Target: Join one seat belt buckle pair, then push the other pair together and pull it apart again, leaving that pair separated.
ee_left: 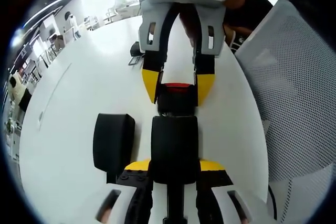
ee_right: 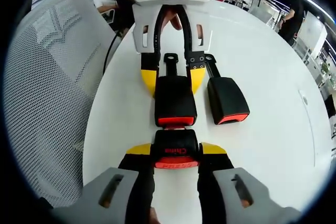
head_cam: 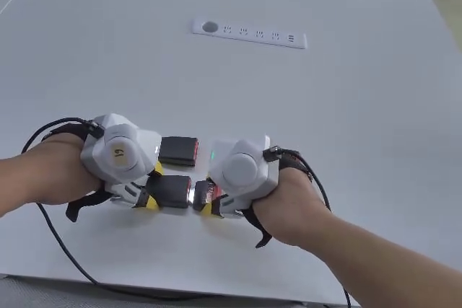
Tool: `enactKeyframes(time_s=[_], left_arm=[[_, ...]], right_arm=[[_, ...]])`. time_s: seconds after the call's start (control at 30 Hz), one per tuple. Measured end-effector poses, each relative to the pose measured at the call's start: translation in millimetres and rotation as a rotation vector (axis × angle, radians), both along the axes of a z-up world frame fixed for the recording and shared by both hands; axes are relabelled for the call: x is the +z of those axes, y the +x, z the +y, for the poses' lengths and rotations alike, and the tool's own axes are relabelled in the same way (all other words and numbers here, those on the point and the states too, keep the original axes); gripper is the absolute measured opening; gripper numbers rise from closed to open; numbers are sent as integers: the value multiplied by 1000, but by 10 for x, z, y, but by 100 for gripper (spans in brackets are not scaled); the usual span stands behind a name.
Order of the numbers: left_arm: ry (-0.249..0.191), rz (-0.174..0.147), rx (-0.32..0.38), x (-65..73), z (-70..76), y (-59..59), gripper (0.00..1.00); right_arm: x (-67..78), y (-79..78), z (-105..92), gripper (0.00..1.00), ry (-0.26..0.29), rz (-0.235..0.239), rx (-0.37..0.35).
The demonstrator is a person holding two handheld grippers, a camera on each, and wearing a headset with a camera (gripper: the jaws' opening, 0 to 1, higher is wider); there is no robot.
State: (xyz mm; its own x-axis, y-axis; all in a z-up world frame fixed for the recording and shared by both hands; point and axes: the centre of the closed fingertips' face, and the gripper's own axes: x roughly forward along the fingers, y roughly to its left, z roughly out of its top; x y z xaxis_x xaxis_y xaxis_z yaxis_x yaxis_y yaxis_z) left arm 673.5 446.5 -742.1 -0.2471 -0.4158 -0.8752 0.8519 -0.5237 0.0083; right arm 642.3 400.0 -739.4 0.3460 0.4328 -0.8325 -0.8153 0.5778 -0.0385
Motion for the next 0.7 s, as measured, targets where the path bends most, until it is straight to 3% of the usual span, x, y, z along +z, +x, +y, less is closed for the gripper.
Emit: enactKeyframes(time_s=[0.47, 0.7], left_arm=[[22, 12, 40, 22, 24, -2, 30], [3, 37, 58, 18, 44, 12, 30]], right_arm=[[6, -30, -26, 28, 30, -11, 1], [6, -53, -27, 29, 44, -17, -12]])
